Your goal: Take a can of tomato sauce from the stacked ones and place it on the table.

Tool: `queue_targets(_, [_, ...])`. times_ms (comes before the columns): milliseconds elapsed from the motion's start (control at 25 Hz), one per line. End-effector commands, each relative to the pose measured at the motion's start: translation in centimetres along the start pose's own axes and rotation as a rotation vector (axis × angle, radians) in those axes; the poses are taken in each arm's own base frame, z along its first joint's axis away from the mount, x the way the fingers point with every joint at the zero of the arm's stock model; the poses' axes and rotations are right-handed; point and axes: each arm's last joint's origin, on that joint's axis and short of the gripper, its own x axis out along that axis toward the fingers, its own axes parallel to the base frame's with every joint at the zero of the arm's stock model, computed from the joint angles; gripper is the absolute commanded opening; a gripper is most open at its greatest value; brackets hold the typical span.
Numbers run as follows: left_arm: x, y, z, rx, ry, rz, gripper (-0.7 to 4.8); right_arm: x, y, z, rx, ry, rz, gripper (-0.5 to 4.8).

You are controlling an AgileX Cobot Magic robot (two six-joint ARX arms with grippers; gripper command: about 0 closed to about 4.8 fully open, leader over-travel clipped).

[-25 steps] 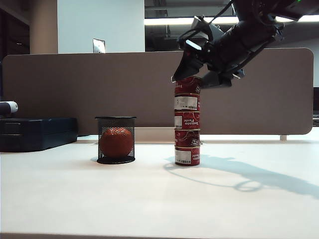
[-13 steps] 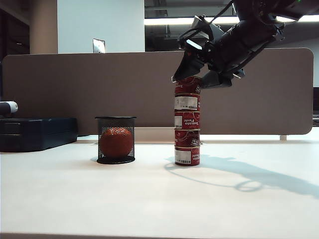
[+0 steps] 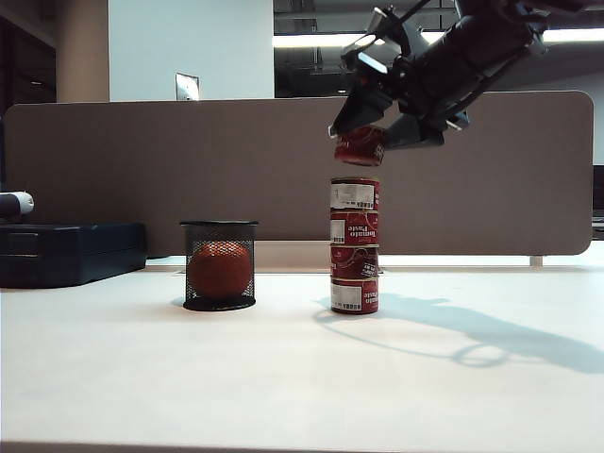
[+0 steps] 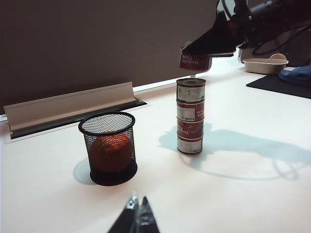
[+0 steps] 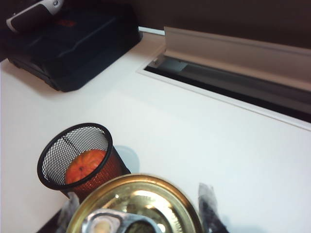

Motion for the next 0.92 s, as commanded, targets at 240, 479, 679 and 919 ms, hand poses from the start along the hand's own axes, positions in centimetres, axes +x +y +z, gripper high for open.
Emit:
queue_targets(240, [0.0, 0.0, 0.2, 0.005, -0.011, 0.002, -0.05, -2.5, -1.2, 2.2, -0.011, -0.091, -0.061, 1.97])
queue_targets(479, [0.0, 0.0, 0.2, 0.005, -0.011, 0.005, -0.05, -5.7, -2.9, 3.4, 0.017, -0.089, -0.144, 1.97])
queue_targets(679, [0.0, 0.0, 0.2, 0.005, -0.011, 0.005, -0.05, -9.4, -4.5, 4.0, 0.065, -0.06, -0.24, 1.97])
queue_targets(919, [0.0, 0.0, 0.2, 0.005, -0.011, 0.005, -0.05, -14.5, -4.6, 4.7, 0.112, -0.046, -0.338, 1.97])
